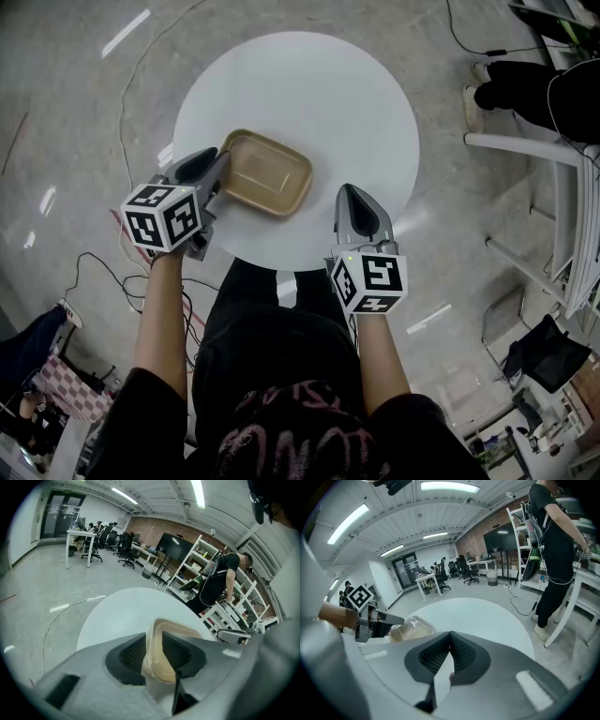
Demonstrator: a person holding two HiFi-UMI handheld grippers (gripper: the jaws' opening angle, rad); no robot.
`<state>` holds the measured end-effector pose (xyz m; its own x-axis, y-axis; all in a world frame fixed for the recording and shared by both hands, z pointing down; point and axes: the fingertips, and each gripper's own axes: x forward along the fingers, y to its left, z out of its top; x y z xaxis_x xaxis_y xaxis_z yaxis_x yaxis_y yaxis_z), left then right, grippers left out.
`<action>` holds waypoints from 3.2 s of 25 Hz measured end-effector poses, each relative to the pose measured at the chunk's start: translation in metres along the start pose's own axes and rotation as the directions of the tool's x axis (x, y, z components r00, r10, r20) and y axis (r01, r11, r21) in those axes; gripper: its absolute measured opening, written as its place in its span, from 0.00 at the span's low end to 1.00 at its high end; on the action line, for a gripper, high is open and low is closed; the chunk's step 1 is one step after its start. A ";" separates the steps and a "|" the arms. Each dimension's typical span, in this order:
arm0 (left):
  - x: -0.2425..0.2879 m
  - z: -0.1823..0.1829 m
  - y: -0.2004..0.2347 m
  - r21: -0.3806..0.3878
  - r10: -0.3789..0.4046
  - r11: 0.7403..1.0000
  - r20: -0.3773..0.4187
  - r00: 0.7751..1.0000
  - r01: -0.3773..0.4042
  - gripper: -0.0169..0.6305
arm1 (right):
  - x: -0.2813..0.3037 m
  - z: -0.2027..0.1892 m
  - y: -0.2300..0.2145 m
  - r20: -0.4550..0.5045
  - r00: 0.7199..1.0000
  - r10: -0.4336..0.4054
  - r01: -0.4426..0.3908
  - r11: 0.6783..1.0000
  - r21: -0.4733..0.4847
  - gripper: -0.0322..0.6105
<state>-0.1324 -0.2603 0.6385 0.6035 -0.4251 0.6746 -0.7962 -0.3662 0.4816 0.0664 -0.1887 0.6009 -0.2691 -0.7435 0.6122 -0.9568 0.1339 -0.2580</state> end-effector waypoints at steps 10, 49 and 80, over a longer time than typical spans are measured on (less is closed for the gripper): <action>0.000 0.003 -0.001 0.009 0.016 1.000 0.006 1.000 -0.016 0.18 | 0.000 0.002 -0.003 0.000 1.000 -0.001 0.001 1.000 -0.004 0.05; -0.037 0.028 -0.048 0.056 0.002 0.998 0.139 0.990 -0.010 0.11 | -0.018 0.025 -0.005 0.062 0.997 0.034 -0.033 0.999 -0.020 0.05; -0.102 0.044 -0.108 0.125 -0.017 0.992 0.306 0.952 -0.022 0.07 | -0.062 0.065 0.019 0.183 0.979 0.088 -0.075 0.994 -0.074 0.05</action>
<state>-0.1063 -0.2144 0.4932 0.6012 -0.6518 0.4624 -0.7979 -0.4572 0.3929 0.0717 -0.1826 0.5097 -0.3271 -0.8363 0.4399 -0.9394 0.2375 -0.2470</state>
